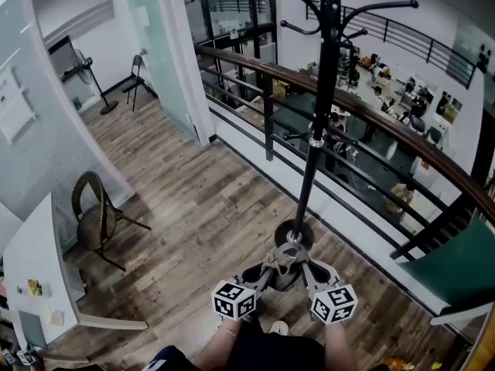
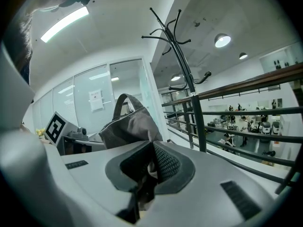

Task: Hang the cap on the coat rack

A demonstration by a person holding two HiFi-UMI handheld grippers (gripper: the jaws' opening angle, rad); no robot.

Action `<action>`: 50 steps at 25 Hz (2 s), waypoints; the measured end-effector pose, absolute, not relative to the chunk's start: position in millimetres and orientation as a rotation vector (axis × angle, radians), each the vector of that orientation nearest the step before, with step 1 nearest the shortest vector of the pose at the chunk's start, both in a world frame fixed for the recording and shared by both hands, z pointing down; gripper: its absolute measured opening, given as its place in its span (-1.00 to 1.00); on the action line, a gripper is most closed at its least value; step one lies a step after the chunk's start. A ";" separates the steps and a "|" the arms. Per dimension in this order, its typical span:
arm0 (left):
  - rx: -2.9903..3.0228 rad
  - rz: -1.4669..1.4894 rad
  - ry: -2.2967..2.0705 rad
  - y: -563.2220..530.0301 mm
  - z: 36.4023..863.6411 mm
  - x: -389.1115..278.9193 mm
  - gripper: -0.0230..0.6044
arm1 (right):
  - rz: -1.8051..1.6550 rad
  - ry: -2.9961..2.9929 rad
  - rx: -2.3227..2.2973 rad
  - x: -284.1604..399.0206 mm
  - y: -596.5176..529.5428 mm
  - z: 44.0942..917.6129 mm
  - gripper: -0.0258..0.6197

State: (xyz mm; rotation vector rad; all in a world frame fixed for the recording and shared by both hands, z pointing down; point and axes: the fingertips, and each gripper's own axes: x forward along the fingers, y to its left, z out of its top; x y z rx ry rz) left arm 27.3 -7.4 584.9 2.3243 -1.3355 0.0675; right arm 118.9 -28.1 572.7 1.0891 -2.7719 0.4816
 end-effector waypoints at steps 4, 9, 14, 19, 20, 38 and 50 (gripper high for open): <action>2.368 0.113 -1.298 -38.1 586.5 15.2 -0.72 | 0.511 -2.758 1.158 107.2 -54.1 576.9 -0.84; 2.404 0.132 -1.245 -86.7 585.5 -11.9 -0.72 | 0.513 -2.734 1.210 78.9 -98.9 575.3 -0.84; 2.458 0.136 -1.212 -137.5 581.0 -37.1 -0.72 | 0.489 -2.719 1.272 53.9 -144.0 569.6 -0.83; 2.512 0.156 -1.136 -175.9 574.3 -54.5 -0.72 | 0.498 -2.694 1.358 35.1 -177.1 564.1 -0.83; 2.522 0.163 -1.122 -182.1 573.7 -57.2 -0.72 | 0.502 -2.687 1.376 32.3 -182.6 564.0 -0.83; 2.597 0.144 -1.063 -234.6 560.2 -77.0 -0.72 | 0.609 -2.756 1.397 9.6 -222.8 551.3 -0.83; 2.664 0.121 -1.072 -276.7 509.6 -61.7 -0.72 | 0.475 -2.864 1.332 19.6 -251.0 494.8 -0.83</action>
